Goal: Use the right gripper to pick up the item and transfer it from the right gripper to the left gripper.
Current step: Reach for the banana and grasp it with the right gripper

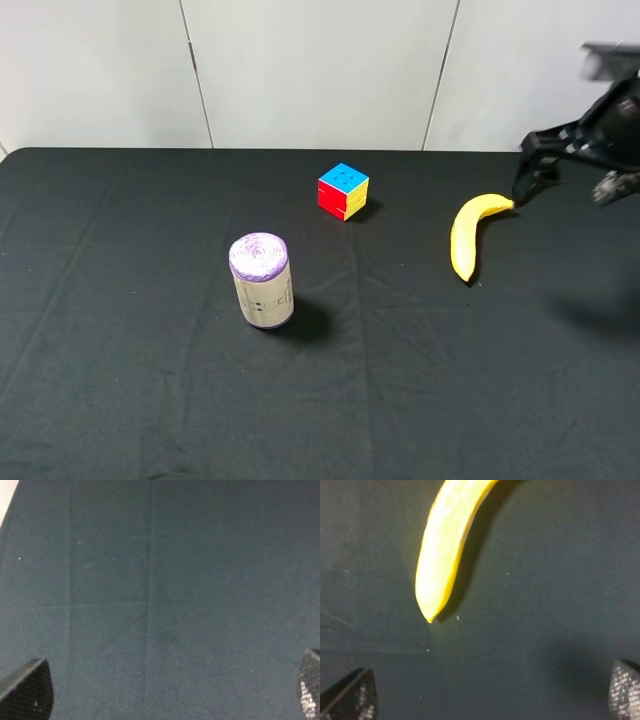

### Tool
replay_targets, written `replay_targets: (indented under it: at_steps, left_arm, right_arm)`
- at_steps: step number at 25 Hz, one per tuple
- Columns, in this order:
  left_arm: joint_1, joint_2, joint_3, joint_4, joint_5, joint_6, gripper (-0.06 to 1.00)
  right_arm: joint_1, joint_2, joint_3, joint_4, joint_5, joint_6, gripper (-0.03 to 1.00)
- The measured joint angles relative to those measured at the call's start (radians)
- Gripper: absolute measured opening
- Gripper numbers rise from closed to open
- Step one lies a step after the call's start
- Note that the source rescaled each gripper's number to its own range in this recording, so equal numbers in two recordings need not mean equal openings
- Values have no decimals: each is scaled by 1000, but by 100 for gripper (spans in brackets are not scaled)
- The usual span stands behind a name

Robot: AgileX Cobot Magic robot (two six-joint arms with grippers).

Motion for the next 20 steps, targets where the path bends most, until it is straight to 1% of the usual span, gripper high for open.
replay_targets:
  at_steps: [2,4,6,8,11,16,20]
  left_arm:
    - [0,0,0,0,0,0,96]
    - [0,0,0,0,0,0,96]
    - [0,0,0,0,0,0,96]
    - [0,0,0,0,0,0,96]
    - [0,0,0,0,0,0,96]
    - [0,0,0,0,0,0,96]
    - [0,0,0,-1,0,0,96]
  right_arm:
    - [46,40,0,-20,-9,11,100]
    - [83,78,0,-68,-26,67,100]
    - [102,119,0,-116,-36,120,100]
    - [108,154,0,-143,-52,147,100]
    - [108,202,0,-139,-71,155,100]
    - [108,249,0,-75,-131,135,100]
    - [108,285,-1,-58,-168,128,100]
